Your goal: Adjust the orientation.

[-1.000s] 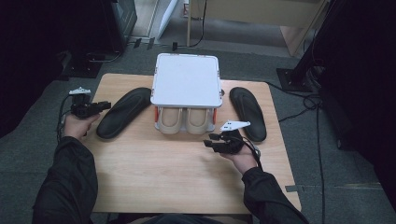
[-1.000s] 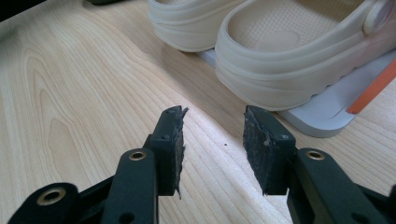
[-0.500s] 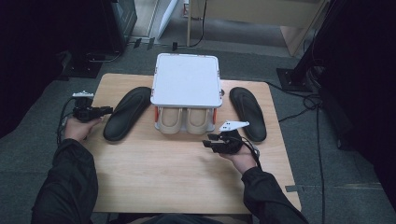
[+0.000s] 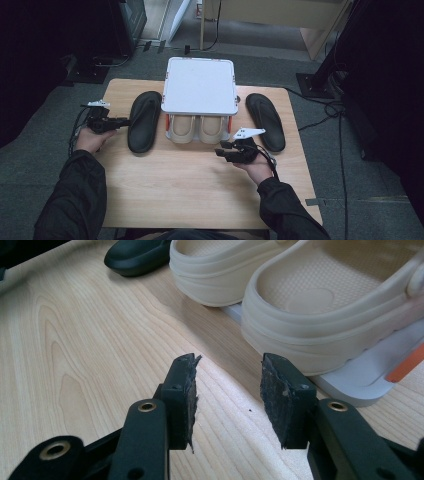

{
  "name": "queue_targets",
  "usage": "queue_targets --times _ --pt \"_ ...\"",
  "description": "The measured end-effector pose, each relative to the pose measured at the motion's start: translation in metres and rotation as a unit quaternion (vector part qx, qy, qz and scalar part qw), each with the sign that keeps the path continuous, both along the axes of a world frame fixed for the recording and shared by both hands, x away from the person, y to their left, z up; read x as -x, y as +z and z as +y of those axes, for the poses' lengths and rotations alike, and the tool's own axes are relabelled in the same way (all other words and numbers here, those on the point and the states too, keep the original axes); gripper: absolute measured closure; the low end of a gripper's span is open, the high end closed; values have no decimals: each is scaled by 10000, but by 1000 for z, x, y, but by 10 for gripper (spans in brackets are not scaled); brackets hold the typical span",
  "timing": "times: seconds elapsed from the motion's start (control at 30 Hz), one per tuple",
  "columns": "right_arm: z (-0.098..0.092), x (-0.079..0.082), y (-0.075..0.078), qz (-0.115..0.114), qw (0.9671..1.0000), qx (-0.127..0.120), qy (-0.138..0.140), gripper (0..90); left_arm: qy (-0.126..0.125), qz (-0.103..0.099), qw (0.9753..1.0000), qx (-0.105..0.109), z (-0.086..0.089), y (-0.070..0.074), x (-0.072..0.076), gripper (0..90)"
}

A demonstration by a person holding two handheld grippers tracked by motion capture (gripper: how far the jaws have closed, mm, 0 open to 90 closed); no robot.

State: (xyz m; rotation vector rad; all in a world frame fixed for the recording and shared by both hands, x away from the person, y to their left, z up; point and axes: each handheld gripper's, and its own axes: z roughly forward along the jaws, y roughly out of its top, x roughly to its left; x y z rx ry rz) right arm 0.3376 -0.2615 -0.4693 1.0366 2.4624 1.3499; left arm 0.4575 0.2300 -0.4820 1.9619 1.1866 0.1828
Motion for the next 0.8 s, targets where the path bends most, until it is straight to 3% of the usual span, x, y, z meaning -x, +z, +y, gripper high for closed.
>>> queue_targets --times 0.07,0.27,0.37,0.53,0.67,0.77,0.8 --pt "0 0 0 6 10000 15 -6 585 55 66 10000 36 -2 3 -3 584" --pt "-2 0 -1 28 10000 22 -63 585 -136 -70 9999 13 -18 6 -10 506" --pt "-3 1 -1 32 10000 45 -78 585 -208 -56 9997 -68 -23 5 -17 503" --pt "-10 5 0 0 9998 18 -205 585 -284 24 9996 -10 -27 0 -27 511" --pt "-16 10 -1 -11 9996 9 -270 585 -178 -171 9997 96 -28 -5 -32 542" --pt "-18 13 -1 -49 9995 0 -307 585 -182 -190 9995 151 -30 -8 -33 565" --pt "-19 14 0 -34 9995 6 -326 585 -281 -29 9996 40 -31 -8 -36 566"
